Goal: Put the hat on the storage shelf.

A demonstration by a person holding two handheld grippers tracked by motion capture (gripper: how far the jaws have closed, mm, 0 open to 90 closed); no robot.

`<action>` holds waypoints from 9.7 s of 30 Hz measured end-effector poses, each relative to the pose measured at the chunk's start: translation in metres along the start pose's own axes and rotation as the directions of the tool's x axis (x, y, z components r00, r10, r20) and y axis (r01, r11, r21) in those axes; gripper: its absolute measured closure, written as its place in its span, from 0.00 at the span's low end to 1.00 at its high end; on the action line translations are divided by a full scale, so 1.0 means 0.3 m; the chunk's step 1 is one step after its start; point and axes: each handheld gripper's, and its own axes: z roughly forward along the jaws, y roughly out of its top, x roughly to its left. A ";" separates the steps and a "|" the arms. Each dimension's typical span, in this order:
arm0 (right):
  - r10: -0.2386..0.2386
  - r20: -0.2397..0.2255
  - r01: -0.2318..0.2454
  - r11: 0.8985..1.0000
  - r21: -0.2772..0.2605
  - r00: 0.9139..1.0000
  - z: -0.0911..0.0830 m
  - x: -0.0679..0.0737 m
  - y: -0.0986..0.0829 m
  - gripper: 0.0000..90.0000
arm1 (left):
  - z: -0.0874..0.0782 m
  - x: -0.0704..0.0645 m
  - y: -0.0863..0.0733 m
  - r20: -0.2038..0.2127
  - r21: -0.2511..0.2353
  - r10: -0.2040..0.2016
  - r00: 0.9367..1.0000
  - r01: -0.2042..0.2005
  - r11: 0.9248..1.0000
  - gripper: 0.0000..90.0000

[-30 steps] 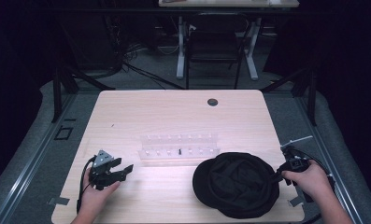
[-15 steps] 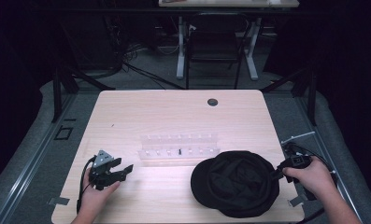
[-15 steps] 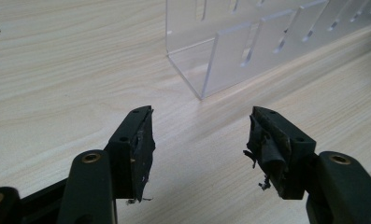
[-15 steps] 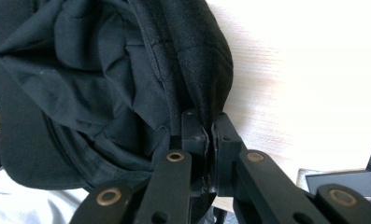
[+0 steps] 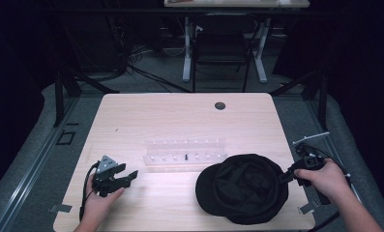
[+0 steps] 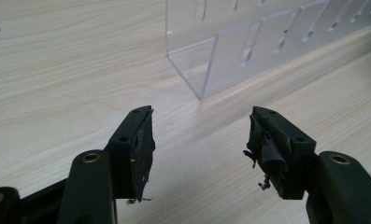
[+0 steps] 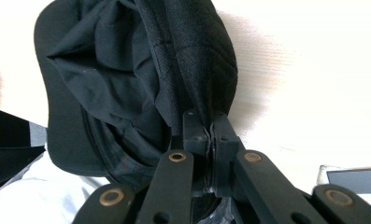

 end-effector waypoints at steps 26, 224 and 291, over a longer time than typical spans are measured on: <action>-0.031 -0.026 0.030 0.999 -0.025 0.999 -0.155 0.195 0.010 0.98 | -0.002 0.001 0.000 0.003 0.002 0.003 1.000 -0.003 1.000 0.45; -0.174 -0.620 0.019 0.969 -0.248 0.765 -0.227 0.649 0.428 0.88 | 0.087 -0.449 0.324 0.118 -0.156 0.364 0.924 -0.345 0.926 0.93; -0.197 -0.473 0.066 0.958 -0.280 0.859 -0.252 0.578 0.350 0.81 | 0.060 -0.277 0.159 0.101 -0.052 0.187 0.977 -0.182 0.982 0.70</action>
